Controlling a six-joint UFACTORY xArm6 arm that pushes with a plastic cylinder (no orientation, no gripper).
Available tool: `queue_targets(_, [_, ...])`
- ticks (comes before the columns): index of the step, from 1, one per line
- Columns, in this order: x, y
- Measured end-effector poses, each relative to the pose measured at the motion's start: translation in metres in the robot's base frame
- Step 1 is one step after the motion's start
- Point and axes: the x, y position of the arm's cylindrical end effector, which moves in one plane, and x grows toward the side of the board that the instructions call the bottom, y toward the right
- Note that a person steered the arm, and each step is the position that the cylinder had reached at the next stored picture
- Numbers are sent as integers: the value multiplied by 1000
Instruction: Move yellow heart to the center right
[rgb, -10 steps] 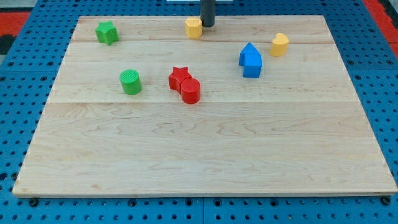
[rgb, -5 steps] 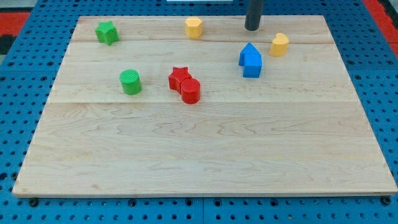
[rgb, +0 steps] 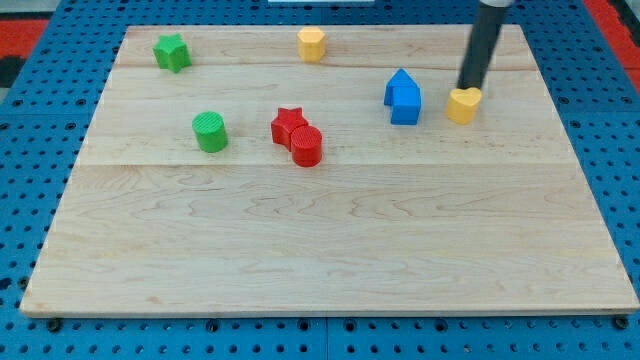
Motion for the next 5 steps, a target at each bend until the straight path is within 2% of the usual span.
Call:
queue_targets(2, [80, -62])
queue_targets(3, [119, -68])
queue_targets(4, [120, -143])
queue_targets(5, [120, -186])
